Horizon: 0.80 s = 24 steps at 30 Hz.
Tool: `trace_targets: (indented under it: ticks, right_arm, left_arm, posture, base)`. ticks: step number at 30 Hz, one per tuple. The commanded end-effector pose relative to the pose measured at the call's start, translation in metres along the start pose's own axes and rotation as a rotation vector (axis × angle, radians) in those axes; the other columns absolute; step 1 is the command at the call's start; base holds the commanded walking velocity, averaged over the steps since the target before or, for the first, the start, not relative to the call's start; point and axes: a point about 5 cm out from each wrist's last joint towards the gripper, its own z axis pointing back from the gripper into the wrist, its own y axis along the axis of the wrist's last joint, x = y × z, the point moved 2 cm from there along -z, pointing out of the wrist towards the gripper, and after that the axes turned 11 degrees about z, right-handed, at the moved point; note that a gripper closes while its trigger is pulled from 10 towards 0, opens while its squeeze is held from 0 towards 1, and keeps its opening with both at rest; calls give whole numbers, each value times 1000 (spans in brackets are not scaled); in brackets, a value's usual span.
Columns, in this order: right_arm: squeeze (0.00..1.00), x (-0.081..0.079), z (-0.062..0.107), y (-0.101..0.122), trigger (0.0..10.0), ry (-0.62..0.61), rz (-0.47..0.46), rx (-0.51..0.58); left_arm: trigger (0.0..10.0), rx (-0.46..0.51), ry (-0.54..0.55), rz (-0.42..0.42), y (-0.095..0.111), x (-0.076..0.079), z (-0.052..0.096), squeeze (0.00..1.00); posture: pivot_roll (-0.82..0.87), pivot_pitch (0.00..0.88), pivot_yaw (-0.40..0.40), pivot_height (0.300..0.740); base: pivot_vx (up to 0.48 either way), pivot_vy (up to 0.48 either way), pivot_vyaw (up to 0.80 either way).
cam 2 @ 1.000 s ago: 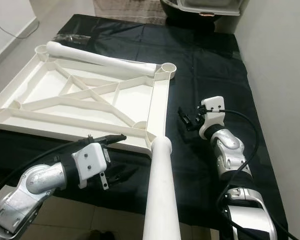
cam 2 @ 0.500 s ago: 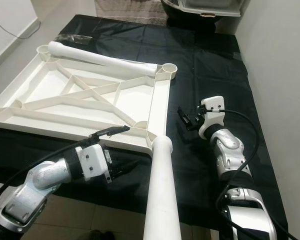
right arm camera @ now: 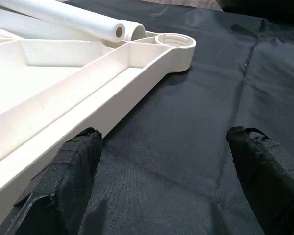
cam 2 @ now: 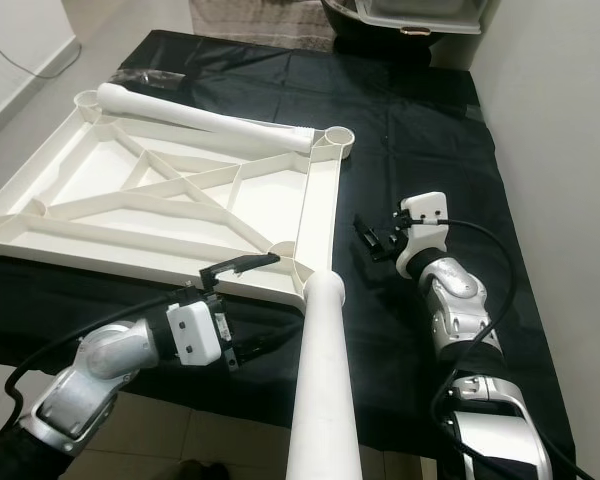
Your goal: Building children table
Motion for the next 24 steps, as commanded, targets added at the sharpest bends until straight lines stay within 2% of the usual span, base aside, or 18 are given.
trace_targets:
  ticks: [1, 13, 24]
  right_arm:
    - [0, -2, 0, 0, 10000, 2, -7, 13]
    - [0, -4, 0, 3, 10000, 9, -7, 26]
    - [0, -3, 0, 6, 10000, 8, -7, 38]
  left_arm:
    - [10000, 13, -31, 1, -2, 5, -1, 0]
    - [10000, 121, -153, -6, -4, 20, -25, 0]
    - [10000, 190, -168, -23, -4, 18, -42, 0]
  posture:
    - [122, 162, -67, 740]
    - [108, 161, -57, 740]
    - [102, 170, -53, 740]
  base:
    - [0, 0, 0]
    - [0, 0, 0]
    - [0, 0, 0]
